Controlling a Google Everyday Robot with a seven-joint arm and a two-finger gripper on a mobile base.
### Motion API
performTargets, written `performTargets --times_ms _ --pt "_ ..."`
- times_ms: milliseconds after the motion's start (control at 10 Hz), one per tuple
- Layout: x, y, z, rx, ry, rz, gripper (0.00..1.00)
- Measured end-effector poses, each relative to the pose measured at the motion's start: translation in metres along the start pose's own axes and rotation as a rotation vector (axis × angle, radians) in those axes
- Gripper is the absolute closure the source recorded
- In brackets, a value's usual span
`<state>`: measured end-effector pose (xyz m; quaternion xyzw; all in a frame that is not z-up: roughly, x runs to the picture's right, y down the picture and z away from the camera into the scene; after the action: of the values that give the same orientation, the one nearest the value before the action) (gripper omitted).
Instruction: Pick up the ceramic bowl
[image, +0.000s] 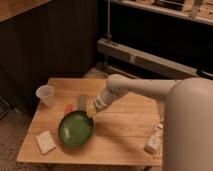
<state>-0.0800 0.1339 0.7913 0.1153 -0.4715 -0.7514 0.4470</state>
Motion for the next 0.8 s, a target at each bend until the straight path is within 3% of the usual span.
performTargets --times_ms 300,600,800 --pt "0.006 -0.001 0.013 0.005 -0.004 -0.003 1.00" --pt "0.001 -0.004 -0.005 0.006 -0.008 -0.001 1.00" --pt "0.004 -0.008 -0.004 0.013 -0.016 -0.009 1.00"
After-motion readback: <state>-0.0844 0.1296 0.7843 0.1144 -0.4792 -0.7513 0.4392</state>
